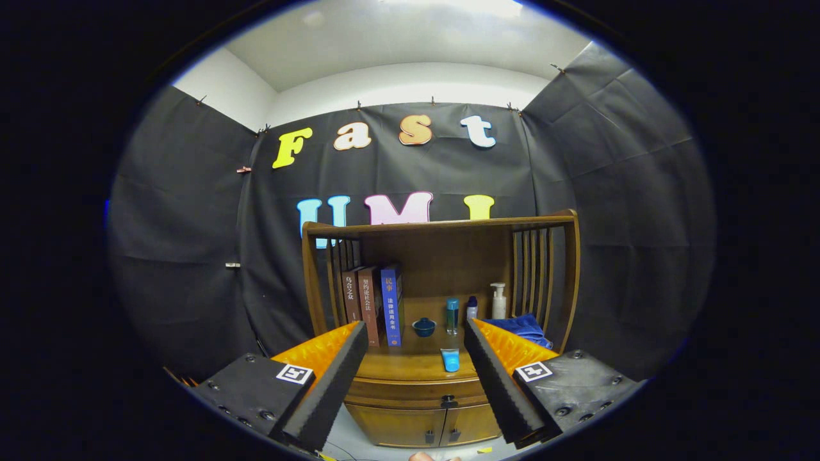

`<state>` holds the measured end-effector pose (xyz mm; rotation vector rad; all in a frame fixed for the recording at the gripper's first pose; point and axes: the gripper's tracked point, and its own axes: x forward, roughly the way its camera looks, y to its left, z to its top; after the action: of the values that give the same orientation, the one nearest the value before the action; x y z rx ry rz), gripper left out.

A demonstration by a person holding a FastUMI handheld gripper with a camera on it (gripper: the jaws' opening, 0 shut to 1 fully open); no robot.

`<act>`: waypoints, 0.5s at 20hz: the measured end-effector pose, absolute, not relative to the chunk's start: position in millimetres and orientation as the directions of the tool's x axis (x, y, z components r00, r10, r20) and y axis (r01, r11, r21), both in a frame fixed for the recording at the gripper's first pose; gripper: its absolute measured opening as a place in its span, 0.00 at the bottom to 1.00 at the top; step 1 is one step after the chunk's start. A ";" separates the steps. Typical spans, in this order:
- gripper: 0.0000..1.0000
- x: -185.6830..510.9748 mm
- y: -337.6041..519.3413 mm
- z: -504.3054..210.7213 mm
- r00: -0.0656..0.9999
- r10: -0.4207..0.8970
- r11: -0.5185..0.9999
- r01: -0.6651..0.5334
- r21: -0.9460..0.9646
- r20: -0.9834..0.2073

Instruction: Pull open the drawer, take out the items inside it, and place them on the countertop above the cabinet.

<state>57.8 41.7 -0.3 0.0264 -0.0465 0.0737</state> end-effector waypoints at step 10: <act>0.99 60.0 42.6 0.2 0.995 0.075 0.997 -0.077 0.029 0.059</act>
<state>60.0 42.6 0.2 0.0314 -0.0577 0.0760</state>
